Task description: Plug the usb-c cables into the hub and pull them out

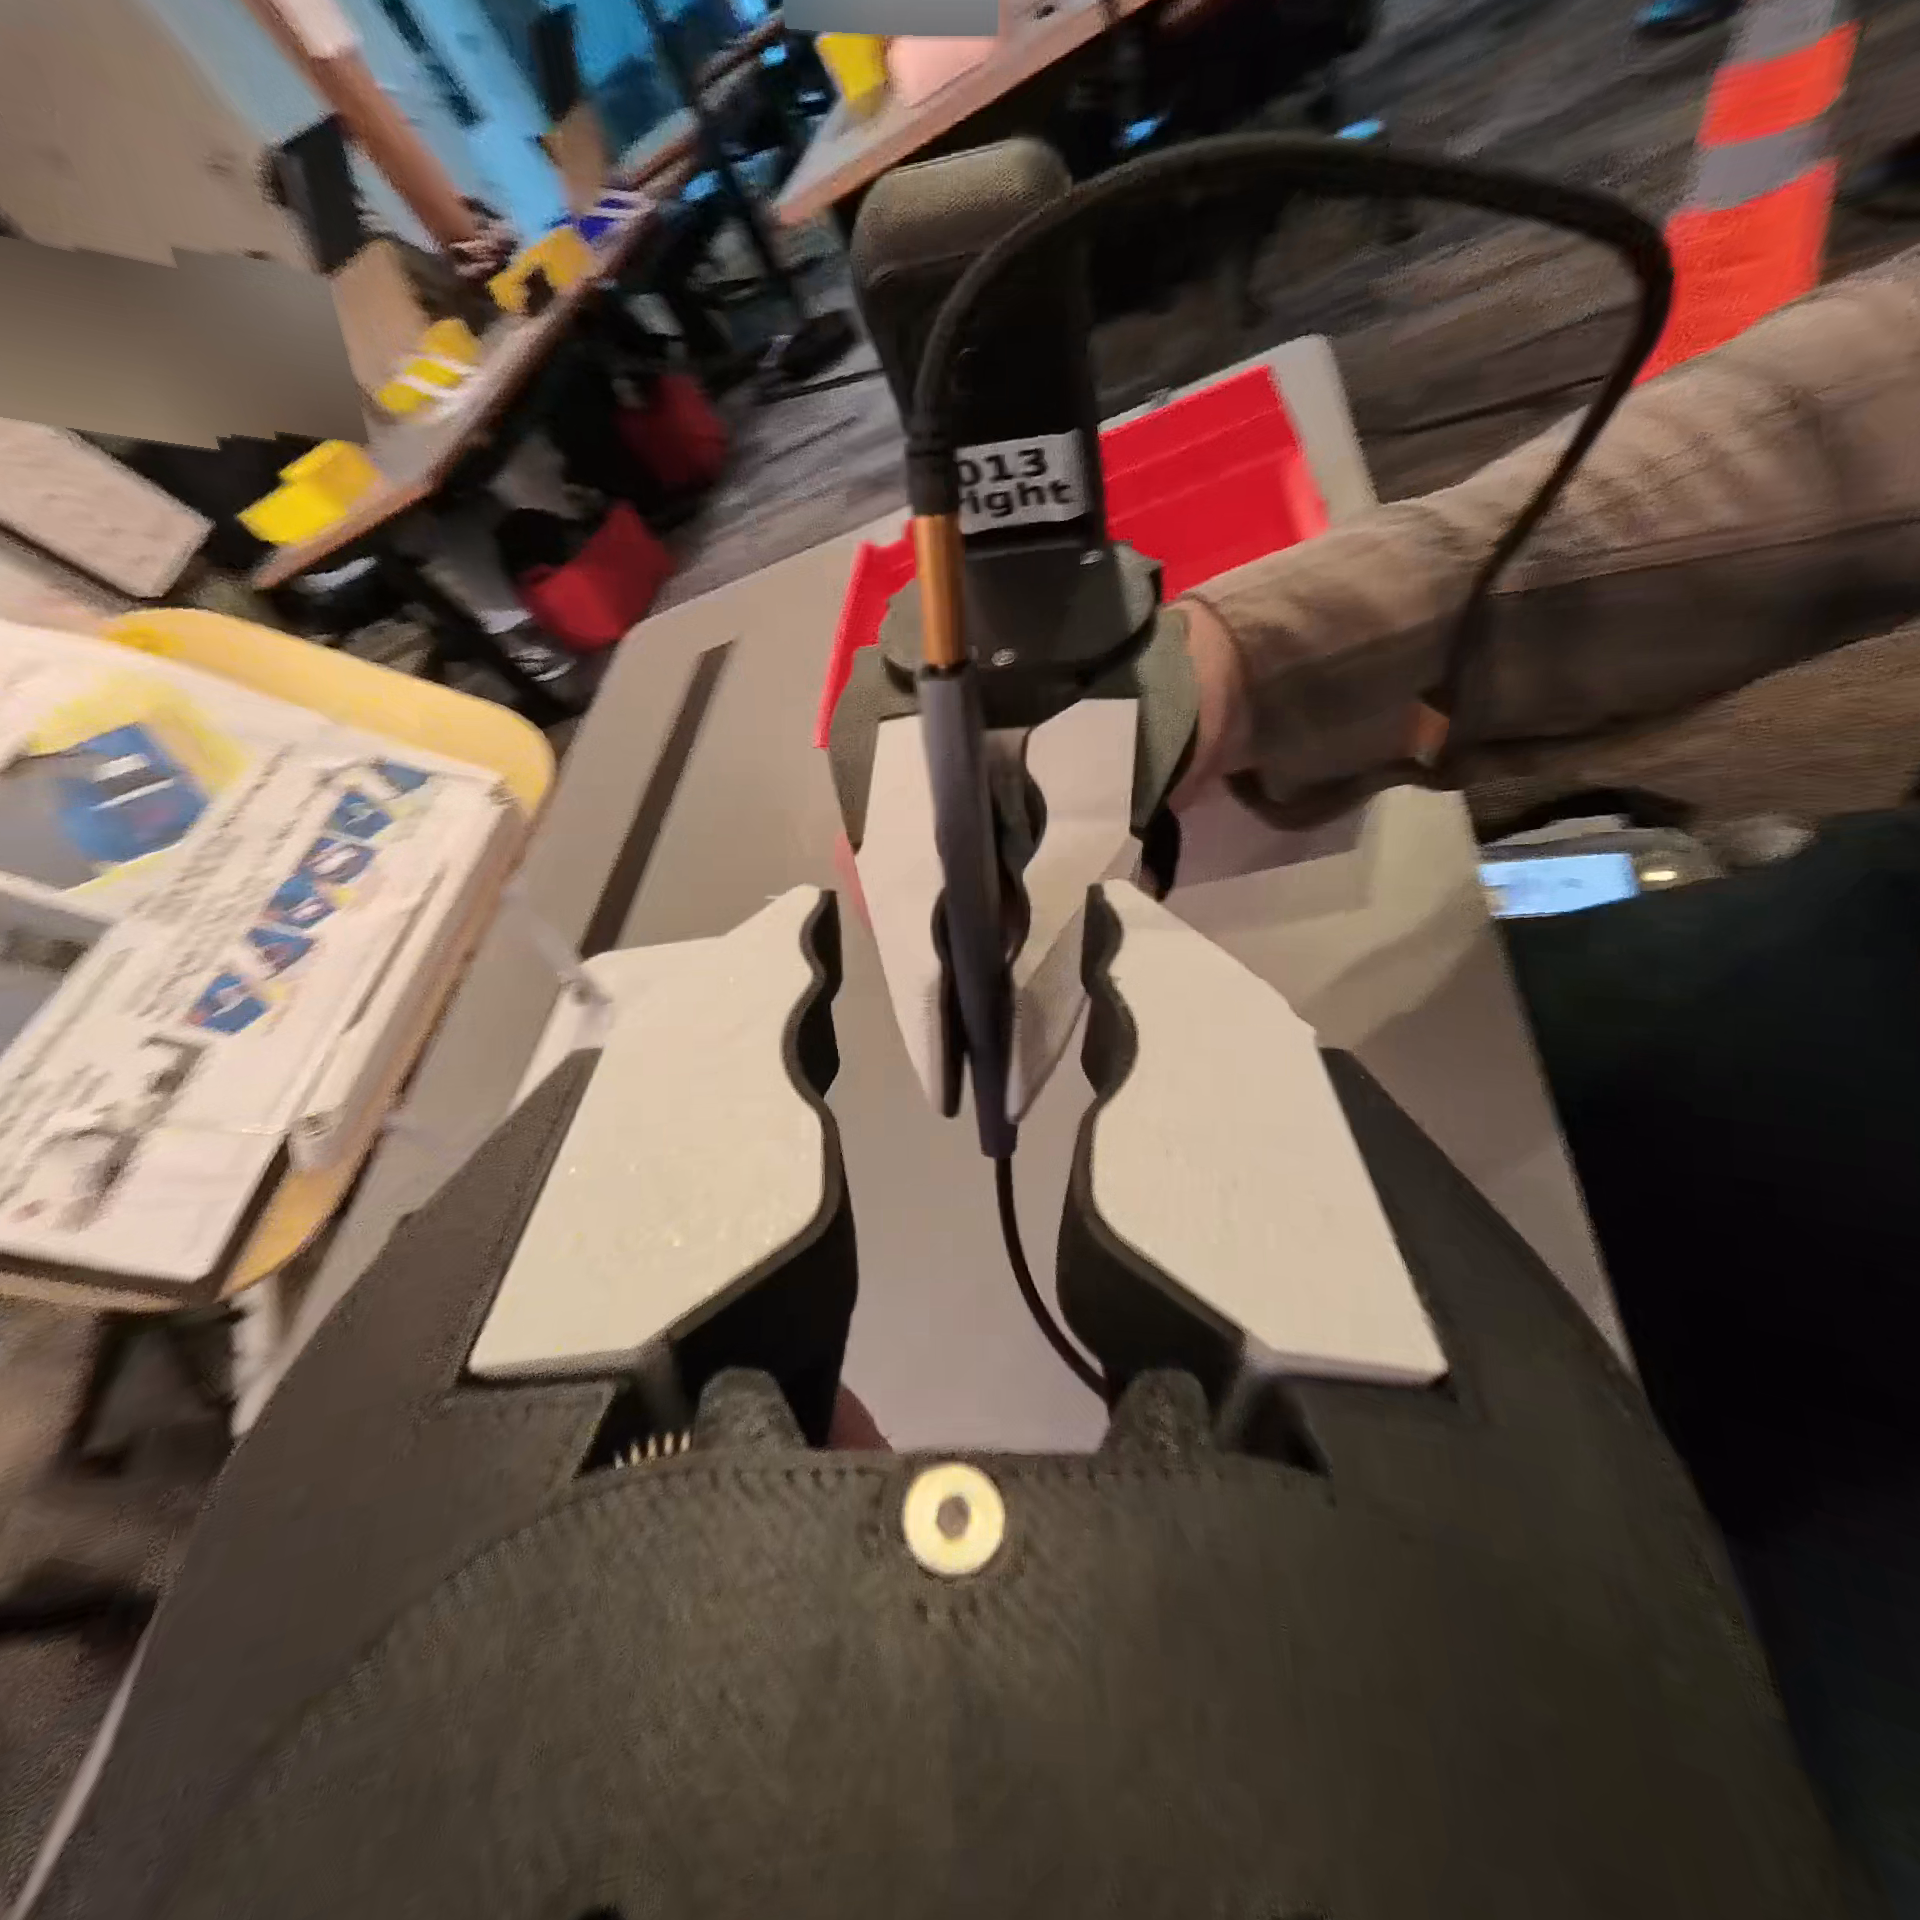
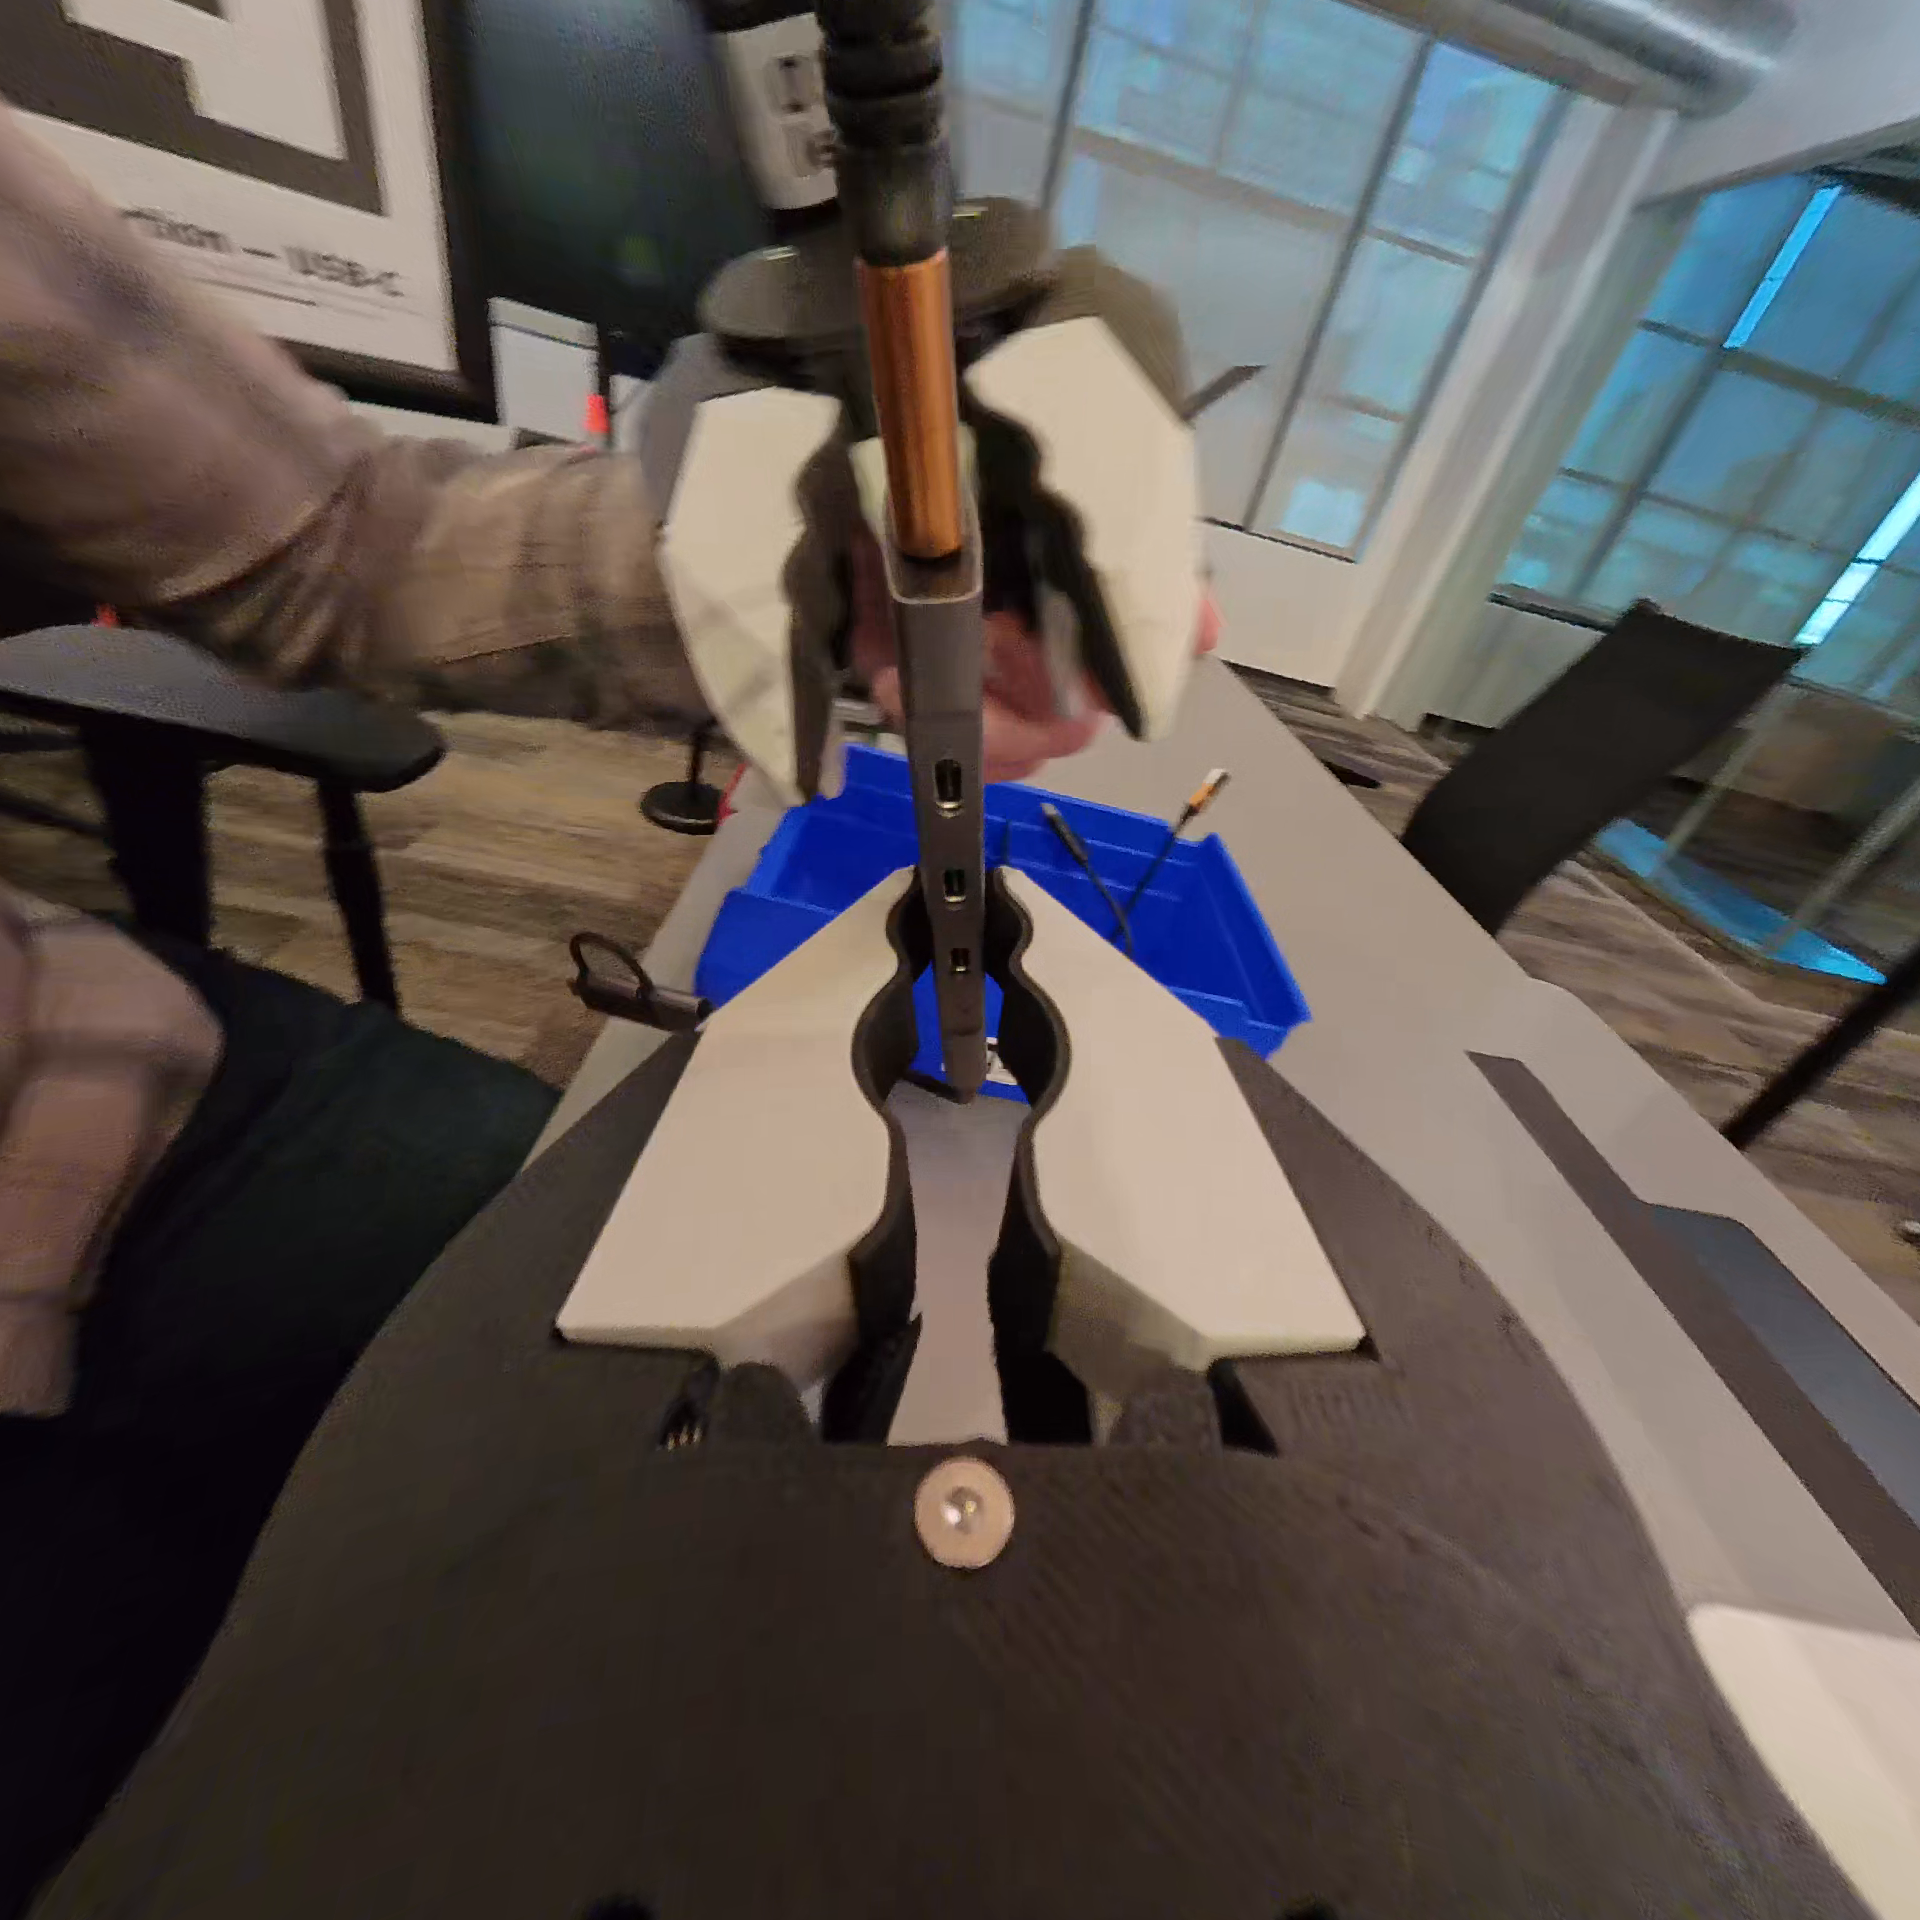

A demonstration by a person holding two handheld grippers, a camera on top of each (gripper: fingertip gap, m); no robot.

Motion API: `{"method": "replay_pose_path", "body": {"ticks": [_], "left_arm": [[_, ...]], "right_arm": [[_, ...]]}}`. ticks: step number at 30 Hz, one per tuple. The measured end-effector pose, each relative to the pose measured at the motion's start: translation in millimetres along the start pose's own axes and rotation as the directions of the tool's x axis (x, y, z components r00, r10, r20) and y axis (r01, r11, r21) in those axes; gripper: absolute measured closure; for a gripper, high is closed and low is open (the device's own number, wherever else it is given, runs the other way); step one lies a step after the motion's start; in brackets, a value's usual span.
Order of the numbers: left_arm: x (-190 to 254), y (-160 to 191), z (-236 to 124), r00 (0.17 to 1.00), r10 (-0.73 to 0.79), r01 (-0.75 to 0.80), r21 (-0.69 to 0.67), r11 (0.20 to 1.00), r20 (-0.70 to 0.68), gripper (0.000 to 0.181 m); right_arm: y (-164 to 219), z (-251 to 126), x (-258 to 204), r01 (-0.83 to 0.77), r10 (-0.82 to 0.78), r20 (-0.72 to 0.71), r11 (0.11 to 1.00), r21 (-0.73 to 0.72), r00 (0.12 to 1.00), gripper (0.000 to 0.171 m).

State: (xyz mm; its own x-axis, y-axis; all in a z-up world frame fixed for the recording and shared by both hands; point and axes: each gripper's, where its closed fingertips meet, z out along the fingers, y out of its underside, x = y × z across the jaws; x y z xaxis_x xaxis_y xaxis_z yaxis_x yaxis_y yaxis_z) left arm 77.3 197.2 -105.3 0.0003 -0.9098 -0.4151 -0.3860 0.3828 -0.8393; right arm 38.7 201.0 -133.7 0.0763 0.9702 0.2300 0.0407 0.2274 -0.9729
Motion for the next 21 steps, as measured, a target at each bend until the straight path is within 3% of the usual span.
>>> {"method": "replay_pose_path", "body": {"ticks": [5, 11, 16, 21], "left_arm": [[10, -16, -3, 0.944, -0.081, 0.111, 0.074, 0.991, -0.320, 0.140], [46, -13, -1, 0.760, -0.100, 0.134, 0.004, 0.991, -0.642, 0.149], [60, -14, 1, 0.682, -0.091, 0.128, -0.005, 0.992, -0.725, 0.160], [64, -12, 8, 0.697, -0.059, 0.086, 0.001, 0.996, -0.715, 0.161]], "right_arm": [[-5, 7, -18, 0.032, -0.031, 0.122, 0.999, -0.013, 0.992, 0.164], [-2, 13, -34, 0.064, -0.054, 0.226, 0.997, -0.038, 0.973, 0.163], [5, 13, -47, 0.065, -0.047, 0.295, 0.997, -0.051, 0.954, 0.164], [8, 9, -49, 0.050, -0.036, 0.314, 0.998, -0.037, 0.949, 0.163]]}}
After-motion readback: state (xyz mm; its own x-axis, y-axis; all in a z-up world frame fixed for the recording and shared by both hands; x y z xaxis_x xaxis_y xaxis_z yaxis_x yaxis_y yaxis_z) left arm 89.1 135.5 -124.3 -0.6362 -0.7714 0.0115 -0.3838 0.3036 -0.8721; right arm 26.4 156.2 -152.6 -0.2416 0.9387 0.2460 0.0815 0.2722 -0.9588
